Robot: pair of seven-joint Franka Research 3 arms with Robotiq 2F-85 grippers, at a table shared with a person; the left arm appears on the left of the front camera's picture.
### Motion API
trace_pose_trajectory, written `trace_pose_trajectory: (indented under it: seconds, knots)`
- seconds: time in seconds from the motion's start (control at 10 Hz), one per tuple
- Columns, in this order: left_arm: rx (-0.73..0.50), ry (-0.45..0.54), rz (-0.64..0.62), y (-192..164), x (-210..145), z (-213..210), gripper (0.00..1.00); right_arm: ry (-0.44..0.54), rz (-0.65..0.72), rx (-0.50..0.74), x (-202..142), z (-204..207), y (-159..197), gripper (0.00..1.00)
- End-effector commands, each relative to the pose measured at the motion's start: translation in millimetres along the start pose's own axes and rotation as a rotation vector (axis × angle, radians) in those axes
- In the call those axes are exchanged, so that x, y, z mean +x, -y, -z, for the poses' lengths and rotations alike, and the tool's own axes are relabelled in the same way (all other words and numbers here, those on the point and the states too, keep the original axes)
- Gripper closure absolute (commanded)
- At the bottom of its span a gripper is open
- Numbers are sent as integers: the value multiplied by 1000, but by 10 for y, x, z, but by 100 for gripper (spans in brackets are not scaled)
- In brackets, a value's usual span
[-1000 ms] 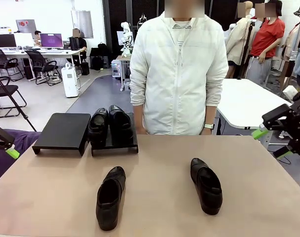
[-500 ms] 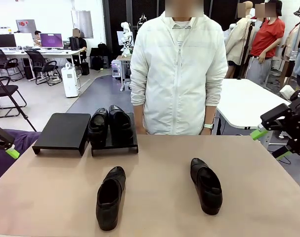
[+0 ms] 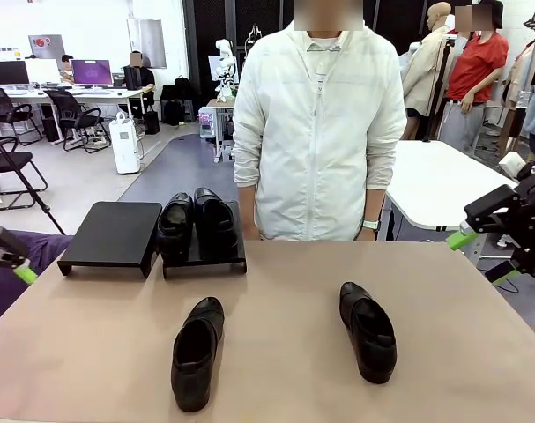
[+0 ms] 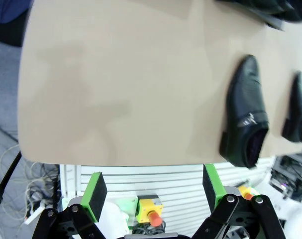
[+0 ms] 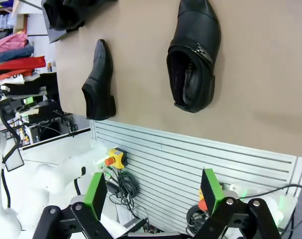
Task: Organize the shoes by placing them on the stand.
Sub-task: Place the Shoe from the middle of the table onto the Shoes Stand.
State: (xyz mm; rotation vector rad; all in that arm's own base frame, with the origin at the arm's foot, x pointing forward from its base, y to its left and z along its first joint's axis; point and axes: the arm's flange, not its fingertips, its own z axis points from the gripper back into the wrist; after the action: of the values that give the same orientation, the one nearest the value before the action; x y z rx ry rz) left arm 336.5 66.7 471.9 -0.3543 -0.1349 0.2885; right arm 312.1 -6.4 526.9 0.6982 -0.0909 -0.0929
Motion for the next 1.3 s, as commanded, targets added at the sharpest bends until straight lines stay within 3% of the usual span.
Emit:
trace_pose_trajectory:
  seconds: [0.0, 0.2, 0.4, 0.5, 0.6, 0.7, 0.8, 1.2]
  knots:
    - [177, -41, -82, 866, -101, 346, 0, -7, -17, 14, 22, -29, -23, 0]
    - [204, -97, -106, 2005, -540, 714, 0, -7, -17, 14, 22, -29, -23, 0]
    - [173, -167, -164, 2623, -1016, 999, 0, -7, -17, 14, 22, -29, -23, 0]
    - [103, -243, -99, 2708, -1217, 1019, 0, -7, -17, 14, 22, -29, -23, 0]
    - [113, -243, -32, 2742, -1441, 1050, 0, -7, -17, 14, 22, -29, -23, 0]
    - [148, -162, -51, 2772, -1495, 1159, 0, -7, -17, 14, 22, -29, -23, 0]
    - [150, -222, -80, 2927, -1483, 1121, 0, -7, -17, 14, 22, -29, -23, 0]
    - [146, -219, -70, 2925, -1514, 1148, 0, -7, -17, 14, 22, -29, -23, 0]
